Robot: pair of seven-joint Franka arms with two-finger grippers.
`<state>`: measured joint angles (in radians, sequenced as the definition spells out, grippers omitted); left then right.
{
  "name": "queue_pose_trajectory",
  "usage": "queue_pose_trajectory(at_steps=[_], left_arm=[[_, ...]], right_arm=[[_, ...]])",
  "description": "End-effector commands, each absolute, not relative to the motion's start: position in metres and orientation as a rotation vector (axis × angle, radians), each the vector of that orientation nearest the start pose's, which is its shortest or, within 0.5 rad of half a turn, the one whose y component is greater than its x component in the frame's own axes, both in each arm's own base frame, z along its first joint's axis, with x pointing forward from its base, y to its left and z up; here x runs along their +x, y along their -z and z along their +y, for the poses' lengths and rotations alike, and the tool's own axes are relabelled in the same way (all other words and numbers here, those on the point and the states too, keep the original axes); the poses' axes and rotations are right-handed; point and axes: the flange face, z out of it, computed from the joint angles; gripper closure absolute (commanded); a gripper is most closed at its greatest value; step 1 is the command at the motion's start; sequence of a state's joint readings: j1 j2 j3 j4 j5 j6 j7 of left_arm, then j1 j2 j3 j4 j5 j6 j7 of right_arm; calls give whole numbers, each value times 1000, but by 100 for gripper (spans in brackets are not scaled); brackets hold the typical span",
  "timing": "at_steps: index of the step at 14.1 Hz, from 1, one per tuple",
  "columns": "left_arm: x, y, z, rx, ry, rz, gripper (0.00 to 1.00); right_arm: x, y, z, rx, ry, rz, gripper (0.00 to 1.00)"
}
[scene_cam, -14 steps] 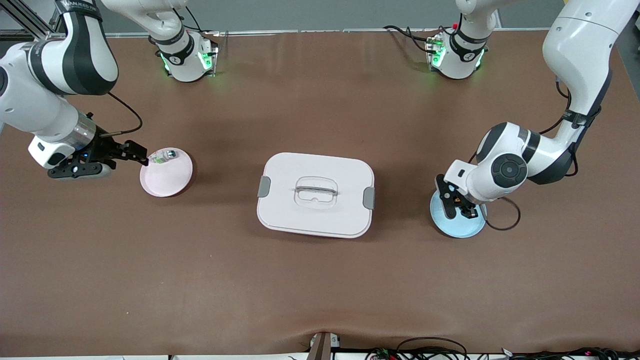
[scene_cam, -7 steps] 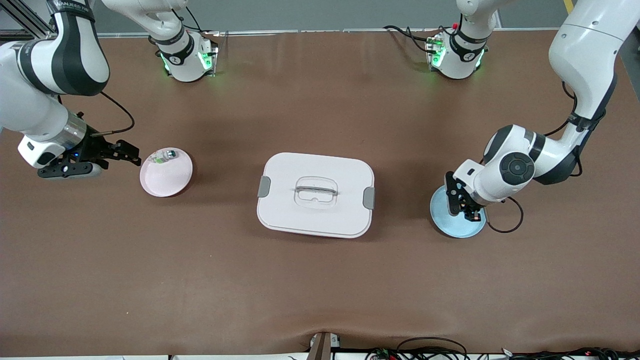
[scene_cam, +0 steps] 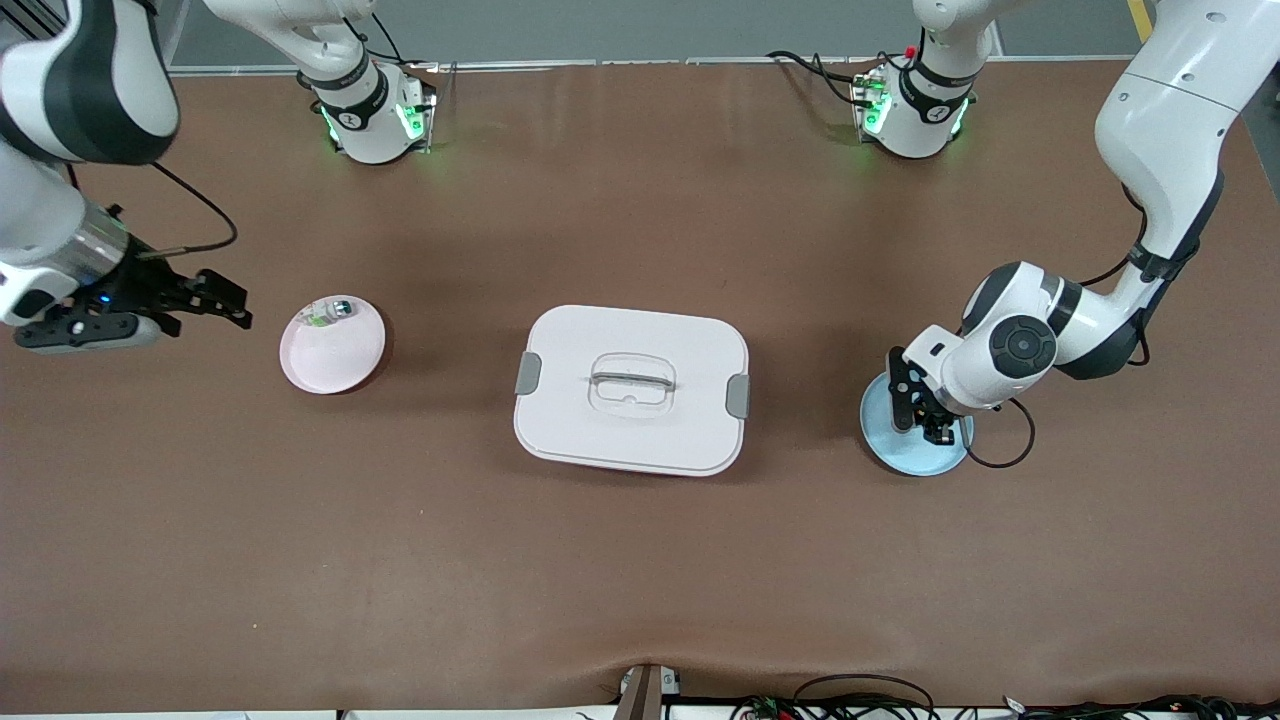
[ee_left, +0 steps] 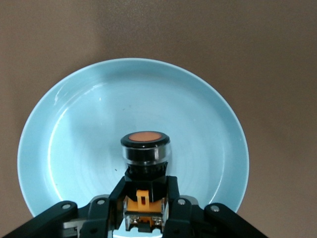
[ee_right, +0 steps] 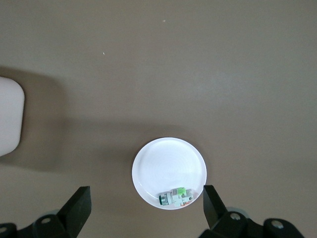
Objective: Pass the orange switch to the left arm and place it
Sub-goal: 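Lower the switch onto the blue plate with the left gripper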
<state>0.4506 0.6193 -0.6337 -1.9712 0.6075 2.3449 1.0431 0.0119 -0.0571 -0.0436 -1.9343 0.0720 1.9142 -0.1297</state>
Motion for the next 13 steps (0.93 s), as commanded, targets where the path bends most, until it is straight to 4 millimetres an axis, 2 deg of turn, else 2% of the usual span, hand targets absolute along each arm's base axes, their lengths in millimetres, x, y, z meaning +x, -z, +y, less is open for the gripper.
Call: queue_pose_trajectory(at_steps=[1, 5, 8, 9, 12, 13], left_arm=[[596, -203, -90, -2128, -116, 2245, 100], [594, -198, -94, -2135, -124, 2242, 100], [595, -199, -98, -2050, -137, 2263, 100], [596, -197, -97, -2045, -138, 2267, 1], [602, -199, -93, -2069, -121, 2246, 0], [609, -209, -93, -2062, -102, 2235, 0]], right_arm=[[549, -530, -12, -3093, 72, -140, 0], [549, -556, -17, -3098, 74, -133, 0], [548, -586, -19, -3100, 75, -58, 0], [547, -597, -19, -3103, 72, -36, 0], [544, -620, -19, -3118, 69, -36, 0], [543, -622, -20, -3118, 66, -34, 0]])
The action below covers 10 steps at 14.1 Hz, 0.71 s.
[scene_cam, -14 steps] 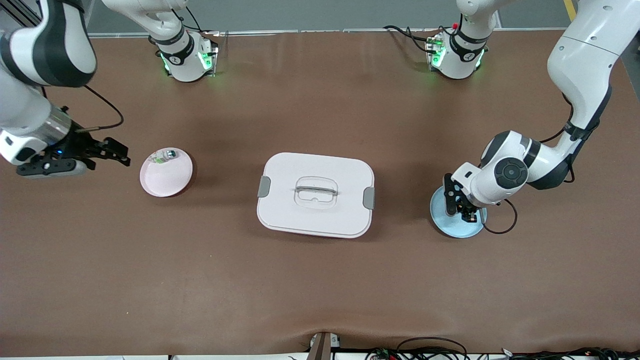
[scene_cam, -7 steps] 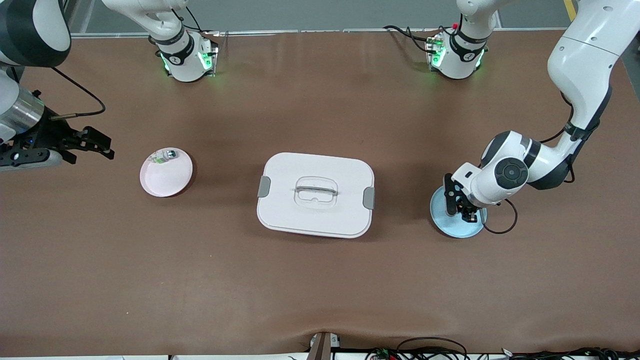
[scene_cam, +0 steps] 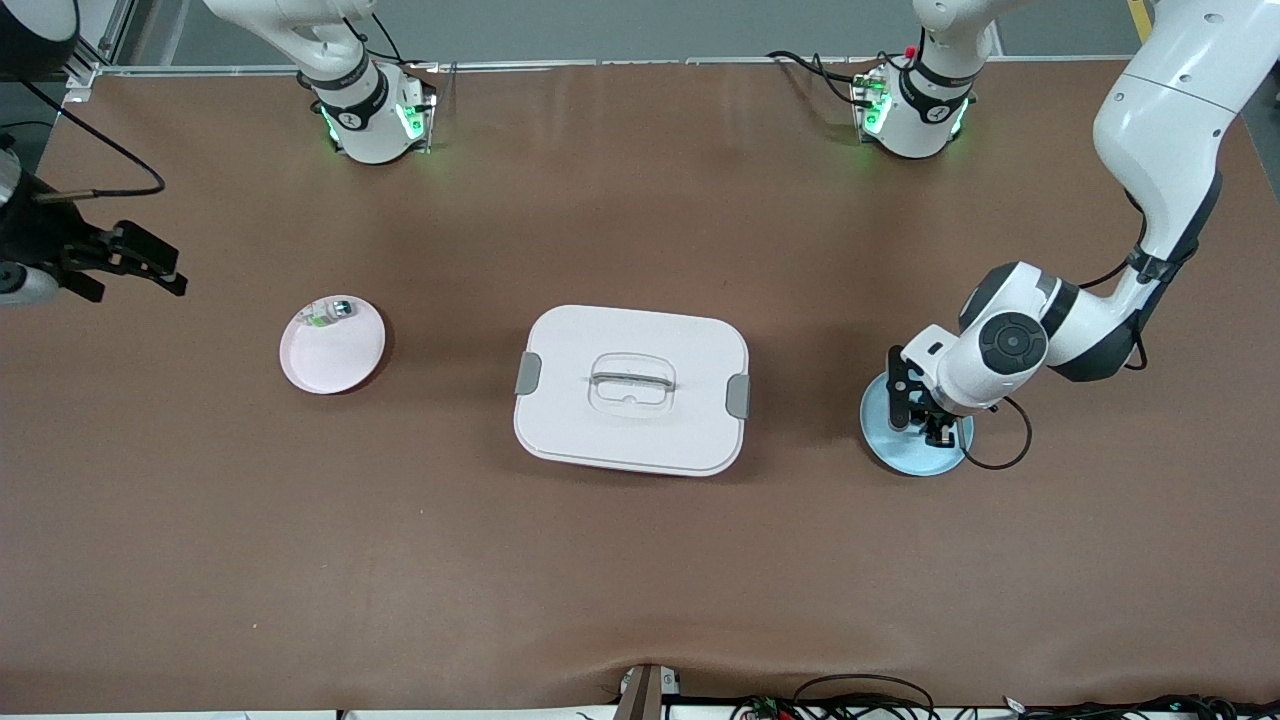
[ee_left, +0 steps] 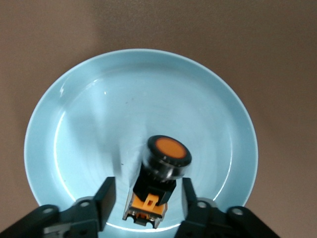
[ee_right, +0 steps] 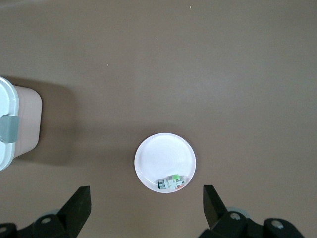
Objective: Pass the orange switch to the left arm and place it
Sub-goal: 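Lower the switch onto the blue plate with the left gripper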
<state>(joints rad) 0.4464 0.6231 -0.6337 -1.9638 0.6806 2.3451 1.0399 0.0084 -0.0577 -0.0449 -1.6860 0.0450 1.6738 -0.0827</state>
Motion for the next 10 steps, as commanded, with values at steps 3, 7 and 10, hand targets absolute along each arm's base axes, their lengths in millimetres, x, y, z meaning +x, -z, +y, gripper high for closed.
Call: queue_pose_trajectory(at_steps=[3, 7, 10], left_arm=[[623, -237, -91, -2142, -181, 2168, 0], [654, -294, -92, -2281, -209, 2068, 0], [663, -324, -101, -2584, -164, 1927, 0]], right_arm=[[542, -626, -22, -3118, 66, -27, 0], [537, -645, -24, -3118, 62, -22, 0], [537, -645, -25, -3118, 57, -22, 0]])
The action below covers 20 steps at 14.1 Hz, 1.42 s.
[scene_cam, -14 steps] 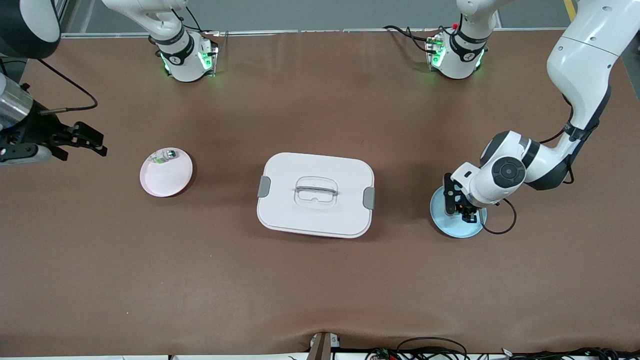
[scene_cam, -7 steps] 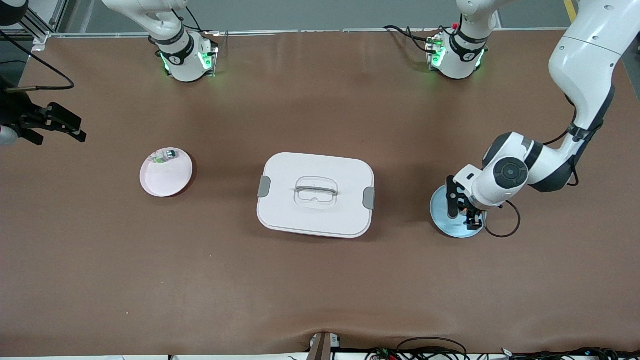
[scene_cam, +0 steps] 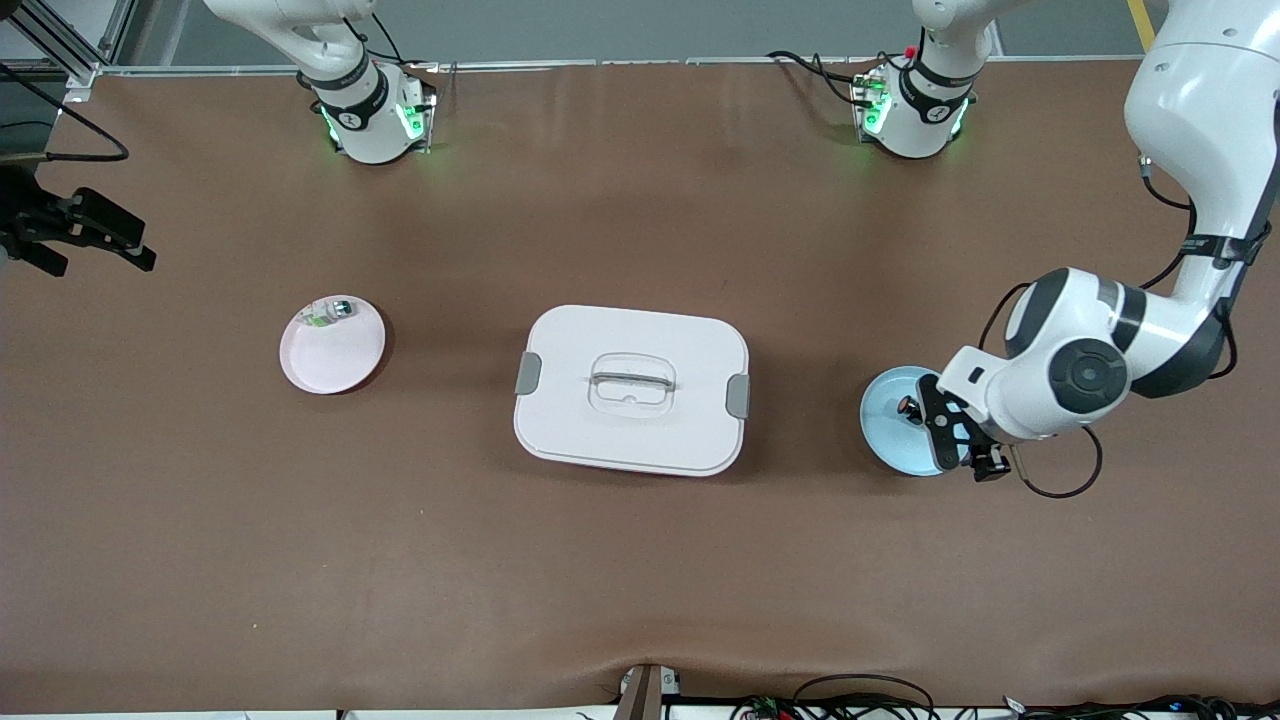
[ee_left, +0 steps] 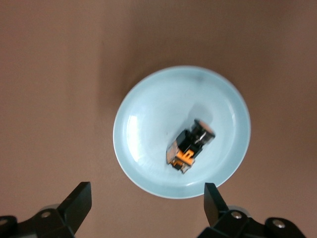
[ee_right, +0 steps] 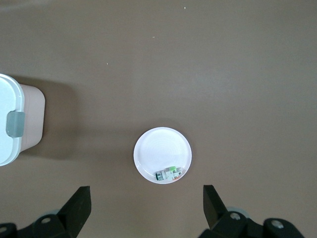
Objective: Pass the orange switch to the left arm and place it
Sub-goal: 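Open the left gripper to release the switch on the plate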
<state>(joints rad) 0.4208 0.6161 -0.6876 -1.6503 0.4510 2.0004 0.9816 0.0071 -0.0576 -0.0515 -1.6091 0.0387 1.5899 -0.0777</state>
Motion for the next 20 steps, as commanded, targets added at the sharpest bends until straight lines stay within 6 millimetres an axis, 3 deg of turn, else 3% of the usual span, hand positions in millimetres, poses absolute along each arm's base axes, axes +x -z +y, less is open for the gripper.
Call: queue_pose_trajectory(at_steps=[1, 3, 5, 7, 11, 13, 19, 20], left_arm=[[664, -326, -99, -2674, -172, 1790, 0], [667, -339, -113, -2797, -149, 1534, 0], [678, -366, -126, -2881, -75, 1338, 0], [676, -385, -142, -2976, -81, 1072, 0], [676, -419, -144, -3082, -43, 589, 0], [673, -432, -146, -3080, -26, 511, 0], [666, -432, -155, -3101, -76, 222, 0], [663, -443, -155, -3090, -88, 214, 0]], right_arm=[[537, -645, -25, -3118, 57, -22, 0], [534, -642, -27, -3117, 19, -15, 0], [534, -640, -26, -3116, -3, -18, 0], [534, -644, -27, -3124, 13, -20, 0], [531, -642, -27, -3148, -42, -40, 0], [532, -641, -27, -3136, -43, -34, 0], [532, -645, -28, -3140, -29, -19, 0], [532, -645, -28, -3140, -29, -19, 0]])
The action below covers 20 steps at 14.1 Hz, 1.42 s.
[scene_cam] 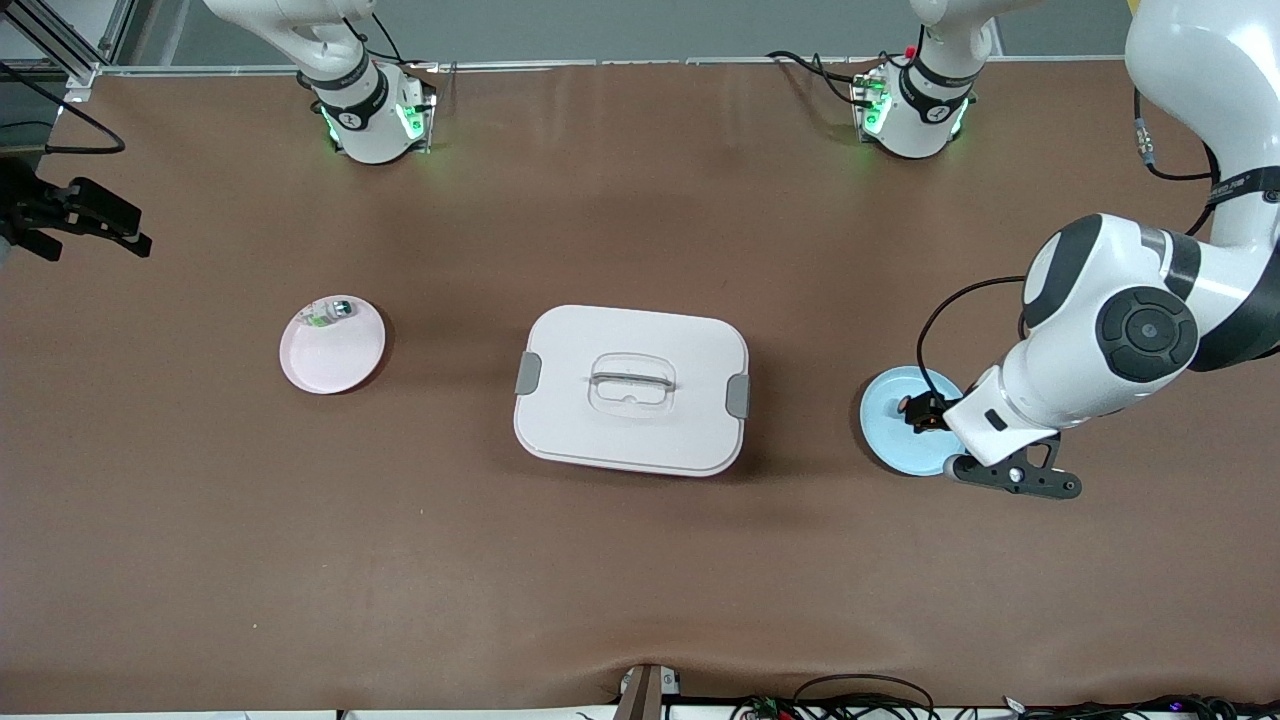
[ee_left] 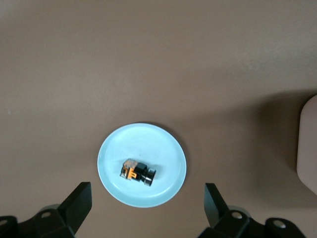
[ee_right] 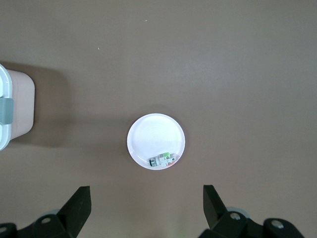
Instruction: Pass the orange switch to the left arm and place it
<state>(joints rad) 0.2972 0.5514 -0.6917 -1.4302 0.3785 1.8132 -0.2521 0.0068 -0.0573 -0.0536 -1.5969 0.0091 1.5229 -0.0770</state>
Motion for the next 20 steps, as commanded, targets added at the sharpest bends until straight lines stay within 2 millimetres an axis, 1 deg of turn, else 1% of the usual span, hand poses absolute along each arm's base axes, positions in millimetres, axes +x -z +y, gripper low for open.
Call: queue_pose_trajectory(at_steps=[1, 2, 4, 6, 7, 9, 10, 11, 12, 14, 15, 16, 17, 18, 19, 20], left_arm=[[663, -464, -151, -3087, -57, 195, 0], [663, -470, -149, -3085, -66, 191, 0], [658, -479, -155, -3072, -102, 198, 0], [656, -490, -155, -3064, -105, 196, 0], [651, -506, -152, -3052, -75, 186, 0], [641, -519, -153, -3028, -93, 187, 0], [633, -541, -154, -3017, -54, 189, 0], [626, -555, -157, -3015, -24, 188, 0], [622, -558, -158, -3016, -38, 176, 0], [612, -561, -149, -2955, -114, 122, 0], [612, -561, -140, -2938, -121, 88, 0], [610, -569, -131, -2958, -119, 46, 0], [608, -577, -117, -2994, -125, -10, 0], [606, -581, -106, -3036, -151, -60, 0], [601, -584, -92, -3069, -213, -100, 0], [597, -593, -81, -3097, -218, -138, 0]], right_arm=[[532, -645, -28, -3140, -29, -19, 0], [532, -645, -28, -3143, -32, -26, 0], [532, -645, -29, -3149, -30, -26, 0], [532, -645, -29, -3149, -30, -21, 0], [532, -645, -28, -3149, -30, -23, 0], [533, -644, -25, -3151, -32, -33, 0], [533, -645, -25, -3151, -30, -33, 0], [533, -645, -26, -3151, -30, -28, 0], [532, -645, -27, -3151, -28, -26, 0], [532, -646, -27, -3151, -25, -26, 0], [533, -645, -27, -3151, -27, -26, 0], [533, -645, -26, -3151, -28, -28, 0], [533, -645, -27, -3151, -25, -26, 0], [533, -645, -27, -3151, -23, -23, 0], [533, -645, -27, -3151, -23, -23, 0], [533, -645, -27, -3151, -23, -23, 0]])
